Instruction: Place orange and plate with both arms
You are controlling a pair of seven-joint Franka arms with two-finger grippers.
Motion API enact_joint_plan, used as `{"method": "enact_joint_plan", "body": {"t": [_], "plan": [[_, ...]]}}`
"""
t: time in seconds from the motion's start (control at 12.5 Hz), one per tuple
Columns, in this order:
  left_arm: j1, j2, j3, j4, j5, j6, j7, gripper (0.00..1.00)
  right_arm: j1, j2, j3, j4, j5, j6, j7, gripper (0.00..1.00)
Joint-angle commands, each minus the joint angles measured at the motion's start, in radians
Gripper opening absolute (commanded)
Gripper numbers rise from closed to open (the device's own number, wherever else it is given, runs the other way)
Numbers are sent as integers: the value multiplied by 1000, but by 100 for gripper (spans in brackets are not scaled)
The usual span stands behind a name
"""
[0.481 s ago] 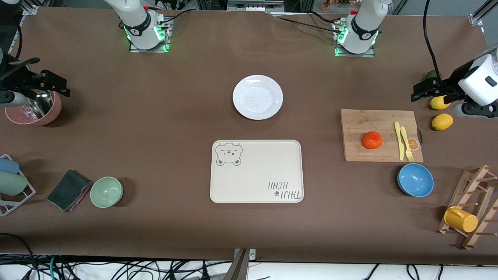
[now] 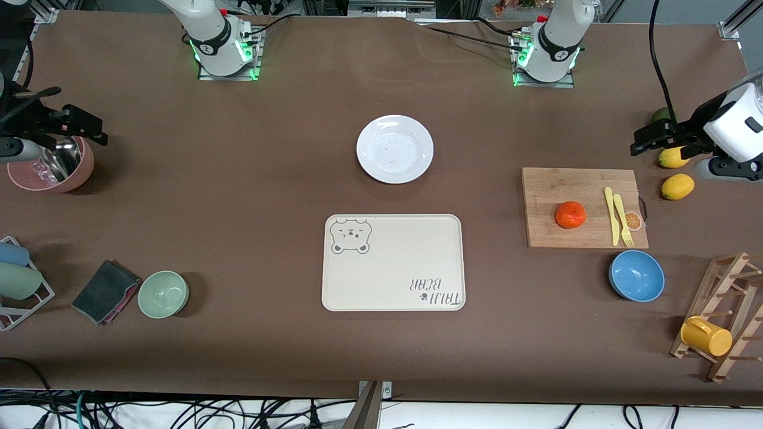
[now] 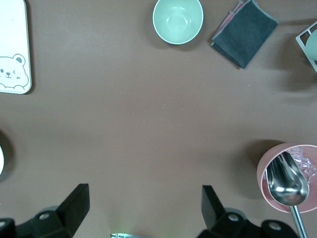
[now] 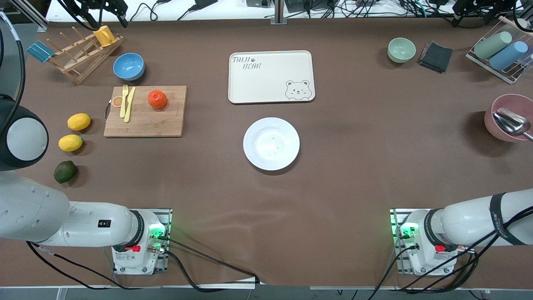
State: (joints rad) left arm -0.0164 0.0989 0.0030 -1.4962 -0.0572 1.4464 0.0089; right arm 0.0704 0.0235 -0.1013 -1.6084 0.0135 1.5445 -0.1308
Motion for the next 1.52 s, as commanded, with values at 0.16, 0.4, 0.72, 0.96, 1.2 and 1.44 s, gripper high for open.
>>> {"method": "enact_joint_plan", "body": {"t": [0.16, 0.4, 0.72, 0.96, 1.2, 1.44], "plan": [[4, 11, 5, -9, -20, -18, 20, 100, 14, 4, 11, 24, -7, -26, -10, 100], [9, 24, 5, -10, -20, -20, 19, 100, 16, 3, 12, 25, -7, -35, -9, 100], [3, 102, 5, -10, -19, -21, 23, 100, 14, 3, 11, 25, -7, -37, -9, 100], [1, 152, 5, -19, -6, 2, 23, 100, 12, 3, 8, 25, -6, -37, -10, 100], [9, 197, 5, -53, 20, 78, 68, 100, 12, 3, 9, 24, -6, -37, -9, 100], [10, 197, 5, -162, 25, 204, 72, 100, 12, 1, 9, 24, -4, -40, -9, 100]]}}
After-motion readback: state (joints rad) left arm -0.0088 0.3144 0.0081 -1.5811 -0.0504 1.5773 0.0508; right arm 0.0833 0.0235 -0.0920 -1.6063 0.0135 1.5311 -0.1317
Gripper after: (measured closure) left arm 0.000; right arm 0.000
